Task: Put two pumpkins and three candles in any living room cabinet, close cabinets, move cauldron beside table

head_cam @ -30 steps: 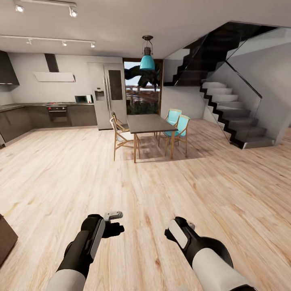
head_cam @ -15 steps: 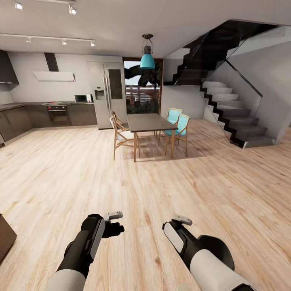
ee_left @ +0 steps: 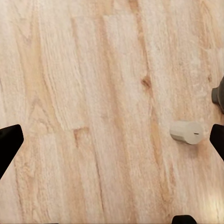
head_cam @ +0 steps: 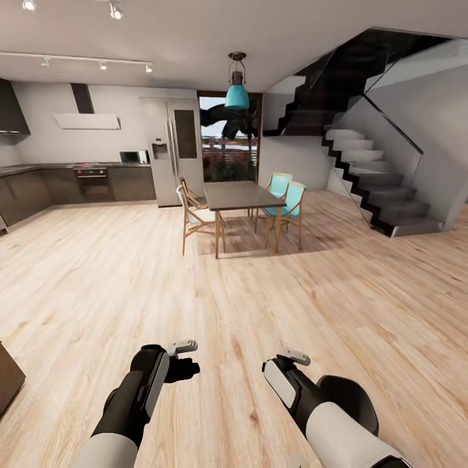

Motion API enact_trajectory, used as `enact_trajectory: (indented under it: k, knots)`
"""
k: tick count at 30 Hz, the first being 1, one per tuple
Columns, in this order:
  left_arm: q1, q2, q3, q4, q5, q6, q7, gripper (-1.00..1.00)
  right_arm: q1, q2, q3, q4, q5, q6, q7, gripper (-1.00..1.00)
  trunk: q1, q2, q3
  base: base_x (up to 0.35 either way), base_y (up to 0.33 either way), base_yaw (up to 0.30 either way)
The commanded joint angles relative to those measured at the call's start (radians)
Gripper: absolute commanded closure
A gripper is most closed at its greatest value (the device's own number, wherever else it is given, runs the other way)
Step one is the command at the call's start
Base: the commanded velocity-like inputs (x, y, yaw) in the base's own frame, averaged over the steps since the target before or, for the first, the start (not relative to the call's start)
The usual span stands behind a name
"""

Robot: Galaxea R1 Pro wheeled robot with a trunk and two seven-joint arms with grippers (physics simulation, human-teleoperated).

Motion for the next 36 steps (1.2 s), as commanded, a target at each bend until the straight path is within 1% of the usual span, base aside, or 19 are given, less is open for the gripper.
enact_trajectory:
  k: [1,4,8,13,27,33,36]
  knots:
    - [0.0,0.0,0.0,0.0,0.0,0.0,0.0,-1.0,0.0,0.0,0.0,0.0,0.0,0.0,0.0,-1.0,0.004,-0.007,-0.003,0.0,0.0,0.0]
    - [0.0,0.0,0.0,0.0,0.0,0.0,0.0,-1.0,0.0,0.0,-0.001,0.0,0.0,0.0,0.01,-1.0,0.015,-0.028,-0.013,0.0,0.0,0.0]
    - [0.0,0.0,0.0,0.0,0.0,0.001,-0.001,-1.0,0.0,-0.001,-0.001,0.0,0.0,0.0,0.059,-1.0,0.031,-0.056,-0.025,0.0,0.0,0.0]
    - [0.0,0.0,0.0,0.0,0.0,0.002,-0.001,-1.0,-0.001,-0.001,-0.004,0.001,0.0,-0.001,0.091,-1.0,0.05,-0.091,-0.041,0.0,0.0,0.0]
    - [0.0,0.0,0.0,-0.001,0.0,0.003,-0.003,-1.0,0.0,-0.001,-0.006,0.002,0.0,-0.003,0.098,-1.0,0.104,-0.189,-0.085,0.0,0.0,0.0]
    - [0.0,0.0,0.0,-0.001,0.002,0.003,-0.003,-1.0,0.0,0.0,-0.005,0.0,0.012,-0.006,0.098,-1.0,0.127,-0.231,-0.103,0.0,0.0,0.0]
    - [0.0,0.0,0.0,-0.001,0.002,0.003,-0.003,-1.0,0.0,-0.001,-0.005,0.001,0.01,-0.006,0.098,-1.0,0.138,-0.252,-0.113,0.0,0.0,0.0]
